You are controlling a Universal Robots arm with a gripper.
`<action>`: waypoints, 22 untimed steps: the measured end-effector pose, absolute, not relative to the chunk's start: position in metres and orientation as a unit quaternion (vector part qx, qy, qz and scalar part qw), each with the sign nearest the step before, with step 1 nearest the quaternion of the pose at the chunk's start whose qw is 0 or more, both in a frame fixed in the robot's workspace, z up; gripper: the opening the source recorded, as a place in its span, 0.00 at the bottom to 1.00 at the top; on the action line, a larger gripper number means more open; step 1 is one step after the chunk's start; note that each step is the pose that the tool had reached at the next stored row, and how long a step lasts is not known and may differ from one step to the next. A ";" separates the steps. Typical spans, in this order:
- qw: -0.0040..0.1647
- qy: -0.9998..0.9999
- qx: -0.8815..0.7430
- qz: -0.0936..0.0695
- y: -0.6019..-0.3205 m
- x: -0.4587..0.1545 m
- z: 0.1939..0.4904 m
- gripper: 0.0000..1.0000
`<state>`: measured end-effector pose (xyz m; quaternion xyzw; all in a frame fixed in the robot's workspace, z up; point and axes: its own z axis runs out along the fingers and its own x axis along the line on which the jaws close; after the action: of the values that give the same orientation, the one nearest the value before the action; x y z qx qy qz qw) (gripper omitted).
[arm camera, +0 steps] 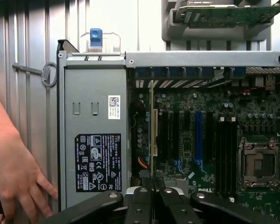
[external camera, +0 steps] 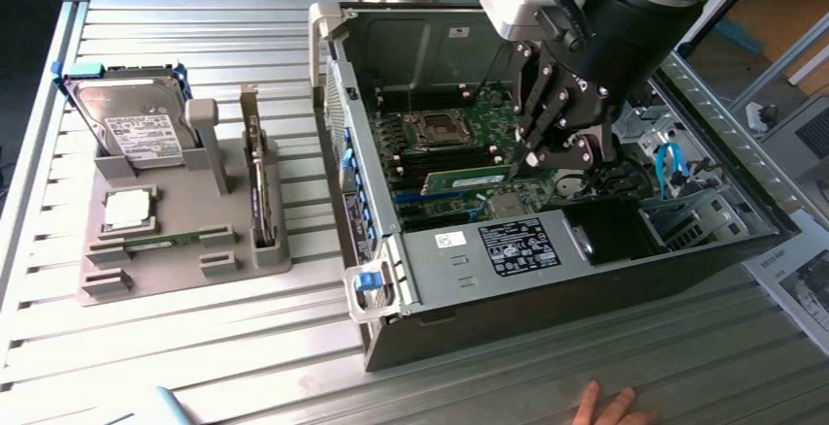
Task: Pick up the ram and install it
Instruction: 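Pick up the ram and move it above insertion slot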
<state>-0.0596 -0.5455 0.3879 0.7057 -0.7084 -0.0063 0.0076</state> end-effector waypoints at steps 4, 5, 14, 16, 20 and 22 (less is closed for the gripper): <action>0.004 -0.708 0.707 -0.003 -0.545 -0.060 0.388 0.12; 0.004 -0.708 0.707 -0.003 -0.545 -0.060 0.388 0.12; 0.004 -0.708 0.707 -0.003 -0.541 -0.060 0.388 0.12; 0.004 -0.708 0.707 -0.003 -0.538 -0.059 0.388 0.12; 0.004 -0.708 0.707 -0.003 -0.530 -0.059 0.388 0.12; 0.004 -0.708 0.707 -0.003 -0.522 -0.058 0.387 0.12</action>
<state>-0.0584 -0.5221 0.3873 0.7066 -0.7076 -0.0028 0.0040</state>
